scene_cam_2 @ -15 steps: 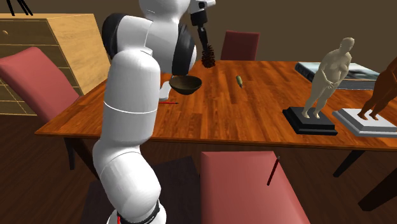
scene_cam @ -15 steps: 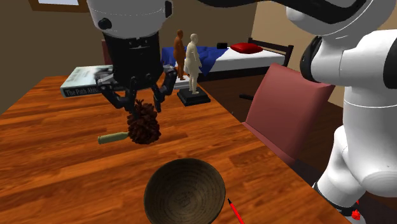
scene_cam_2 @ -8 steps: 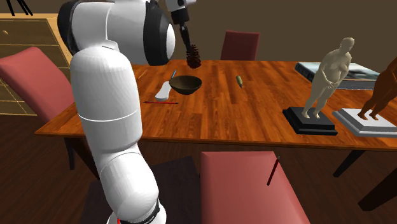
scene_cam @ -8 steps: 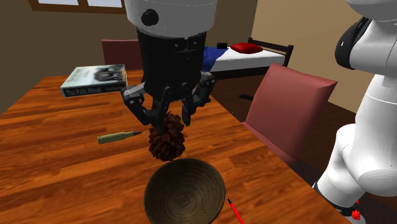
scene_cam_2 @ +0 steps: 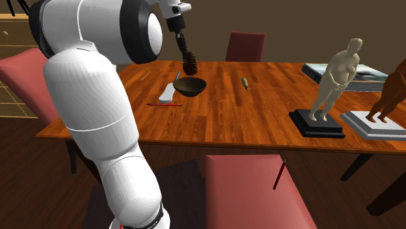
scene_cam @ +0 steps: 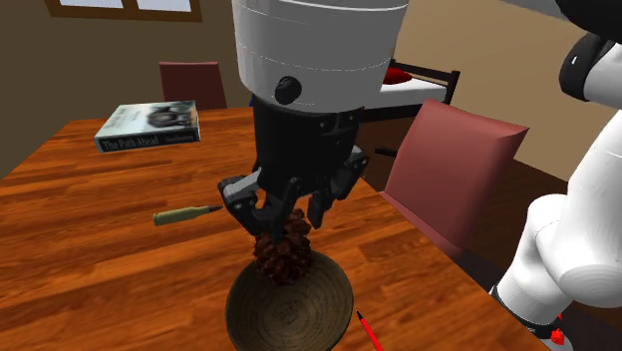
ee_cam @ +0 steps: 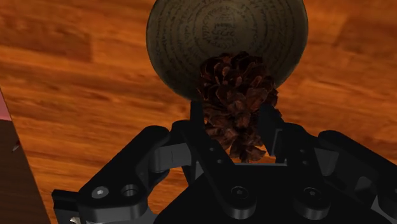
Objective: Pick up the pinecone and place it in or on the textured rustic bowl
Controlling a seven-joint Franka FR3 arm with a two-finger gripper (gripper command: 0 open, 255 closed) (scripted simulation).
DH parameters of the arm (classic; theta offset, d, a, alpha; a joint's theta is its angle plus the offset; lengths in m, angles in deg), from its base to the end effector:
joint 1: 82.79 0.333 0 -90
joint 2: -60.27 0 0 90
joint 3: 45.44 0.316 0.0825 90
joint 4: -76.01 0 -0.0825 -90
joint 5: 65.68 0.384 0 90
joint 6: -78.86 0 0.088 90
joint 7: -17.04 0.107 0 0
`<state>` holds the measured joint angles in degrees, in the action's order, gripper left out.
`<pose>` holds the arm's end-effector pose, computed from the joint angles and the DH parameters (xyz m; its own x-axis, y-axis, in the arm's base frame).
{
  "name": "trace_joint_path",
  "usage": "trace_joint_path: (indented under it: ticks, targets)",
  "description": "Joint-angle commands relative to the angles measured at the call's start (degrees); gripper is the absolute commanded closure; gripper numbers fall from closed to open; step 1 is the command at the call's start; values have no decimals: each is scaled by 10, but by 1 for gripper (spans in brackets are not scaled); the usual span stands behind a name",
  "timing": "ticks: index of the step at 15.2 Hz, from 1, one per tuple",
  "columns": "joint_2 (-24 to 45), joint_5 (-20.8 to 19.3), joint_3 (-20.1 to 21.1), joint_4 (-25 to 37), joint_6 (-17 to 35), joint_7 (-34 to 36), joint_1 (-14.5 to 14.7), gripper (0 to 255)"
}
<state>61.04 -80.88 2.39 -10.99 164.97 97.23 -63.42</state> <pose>0.2435 0.4949 0.6418 0.9433 -0.2240 0.2448 -0.2465 -0.9670 0.0650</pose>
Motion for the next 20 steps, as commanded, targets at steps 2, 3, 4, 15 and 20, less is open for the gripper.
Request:
trace_joint_path:
  ticks: [2,3,4,15,20]
  targets:
    - [-11,8,-3,-34,28,1,-4,255]
    - [-14,11,-4,-45,36,1,-5,255]
    - [-17,13,-5,-55,45,1,-5,255]
    - [-31,22,-9,-120,102,6,-8,255]
    - [-31,22,-9,-120,102,6,-8,0]
